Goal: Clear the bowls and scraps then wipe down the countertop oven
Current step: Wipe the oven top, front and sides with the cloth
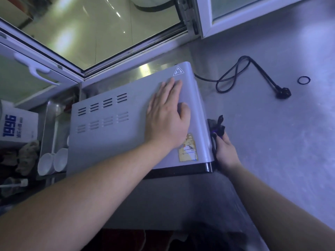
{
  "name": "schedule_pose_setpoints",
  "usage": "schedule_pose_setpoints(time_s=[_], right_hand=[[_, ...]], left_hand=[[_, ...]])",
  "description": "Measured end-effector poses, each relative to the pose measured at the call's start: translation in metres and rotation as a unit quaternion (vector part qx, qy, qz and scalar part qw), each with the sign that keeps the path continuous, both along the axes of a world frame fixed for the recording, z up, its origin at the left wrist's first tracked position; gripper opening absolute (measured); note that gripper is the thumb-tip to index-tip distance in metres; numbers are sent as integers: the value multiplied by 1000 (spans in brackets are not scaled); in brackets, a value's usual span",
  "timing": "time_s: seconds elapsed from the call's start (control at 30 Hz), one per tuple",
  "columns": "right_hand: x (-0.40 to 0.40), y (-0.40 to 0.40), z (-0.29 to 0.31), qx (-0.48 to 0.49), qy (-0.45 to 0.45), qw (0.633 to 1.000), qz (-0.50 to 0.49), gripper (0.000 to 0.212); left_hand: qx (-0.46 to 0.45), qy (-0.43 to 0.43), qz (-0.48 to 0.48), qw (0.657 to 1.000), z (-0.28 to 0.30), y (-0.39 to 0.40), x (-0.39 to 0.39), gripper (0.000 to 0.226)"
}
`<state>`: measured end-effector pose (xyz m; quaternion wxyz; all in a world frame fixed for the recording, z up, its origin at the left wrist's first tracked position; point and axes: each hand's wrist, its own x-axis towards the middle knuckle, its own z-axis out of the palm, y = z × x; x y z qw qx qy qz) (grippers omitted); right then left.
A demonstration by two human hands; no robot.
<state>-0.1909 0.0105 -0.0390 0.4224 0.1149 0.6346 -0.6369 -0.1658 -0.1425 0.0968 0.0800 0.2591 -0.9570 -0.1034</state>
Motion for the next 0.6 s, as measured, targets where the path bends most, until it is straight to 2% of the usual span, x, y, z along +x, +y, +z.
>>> schedule_pose_setpoints(time_s=[0.23,0.3,0.47,0.6], right_hand=[[34,23,39,22,-51,998,-10,26],[36,25,57,7,-40,999,-11,27],[37,25,101,-47,90,995,-17,33],[31,15,121,-75,209,975,20,43]], left_hand=[[3,2,3,1000,4,2,1,60],[5,-1,4,1000,5,2,1,59],[7,-9,4,1000,8,2,1,58],[19,-1,6,1000,8,1,1,57]])
